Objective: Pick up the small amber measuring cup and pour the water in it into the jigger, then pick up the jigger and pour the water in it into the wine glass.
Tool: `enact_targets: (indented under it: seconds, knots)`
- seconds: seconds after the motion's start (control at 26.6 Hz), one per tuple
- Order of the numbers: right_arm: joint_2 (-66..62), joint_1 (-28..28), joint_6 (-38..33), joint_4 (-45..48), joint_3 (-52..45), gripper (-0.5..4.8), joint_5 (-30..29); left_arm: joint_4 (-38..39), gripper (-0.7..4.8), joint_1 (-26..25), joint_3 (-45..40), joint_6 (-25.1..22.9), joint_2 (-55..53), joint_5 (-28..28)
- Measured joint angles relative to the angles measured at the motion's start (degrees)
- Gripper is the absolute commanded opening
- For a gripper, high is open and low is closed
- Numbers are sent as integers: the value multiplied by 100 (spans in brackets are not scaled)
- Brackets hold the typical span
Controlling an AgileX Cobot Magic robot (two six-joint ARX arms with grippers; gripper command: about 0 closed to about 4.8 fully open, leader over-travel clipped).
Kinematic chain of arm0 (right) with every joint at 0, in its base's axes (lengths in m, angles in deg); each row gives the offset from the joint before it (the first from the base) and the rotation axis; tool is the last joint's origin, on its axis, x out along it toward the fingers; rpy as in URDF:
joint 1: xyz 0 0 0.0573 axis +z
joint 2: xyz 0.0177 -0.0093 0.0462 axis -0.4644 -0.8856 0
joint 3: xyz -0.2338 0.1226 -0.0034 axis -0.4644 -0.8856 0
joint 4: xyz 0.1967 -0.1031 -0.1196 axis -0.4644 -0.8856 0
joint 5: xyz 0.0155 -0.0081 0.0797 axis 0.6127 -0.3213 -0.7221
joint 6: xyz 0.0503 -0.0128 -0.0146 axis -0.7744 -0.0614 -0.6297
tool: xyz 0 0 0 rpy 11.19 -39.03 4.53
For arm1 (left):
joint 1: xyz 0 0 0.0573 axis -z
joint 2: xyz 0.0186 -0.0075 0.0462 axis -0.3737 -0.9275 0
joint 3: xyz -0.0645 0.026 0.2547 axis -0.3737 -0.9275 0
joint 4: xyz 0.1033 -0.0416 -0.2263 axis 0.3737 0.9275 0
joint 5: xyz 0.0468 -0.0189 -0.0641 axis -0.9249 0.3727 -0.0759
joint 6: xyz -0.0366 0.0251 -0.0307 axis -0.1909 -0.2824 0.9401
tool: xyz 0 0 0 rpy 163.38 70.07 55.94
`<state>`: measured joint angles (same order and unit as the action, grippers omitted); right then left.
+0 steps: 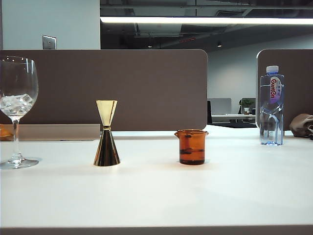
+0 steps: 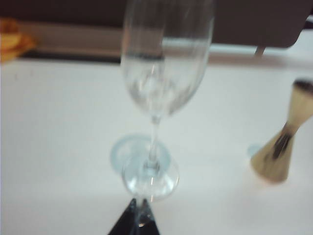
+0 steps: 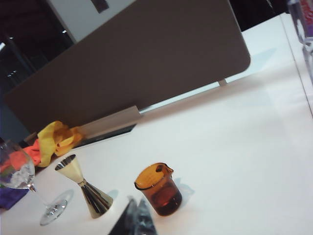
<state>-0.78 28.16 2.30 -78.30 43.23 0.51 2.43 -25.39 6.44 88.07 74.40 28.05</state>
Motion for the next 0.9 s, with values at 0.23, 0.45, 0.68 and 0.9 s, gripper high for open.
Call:
enact_targets:
  seconds: [0.23,0.45,0.68,0.9]
  knots:
    - [0,-4,-1117,57,0,-2,-42,306,-2,0,1005,26,9,35]
    - [-2,-2,-1840,-35,74,-5,-494,1287,-2,0,2188,162,11,59]
    - [0,-4,-1432,-566,925,-5,-420,2656,-2,0,3399,551,-66,431]
    - [-17,-4,-553,-2402,1867,-5,-275,2968,-2,0,3856,793,-1196,1432]
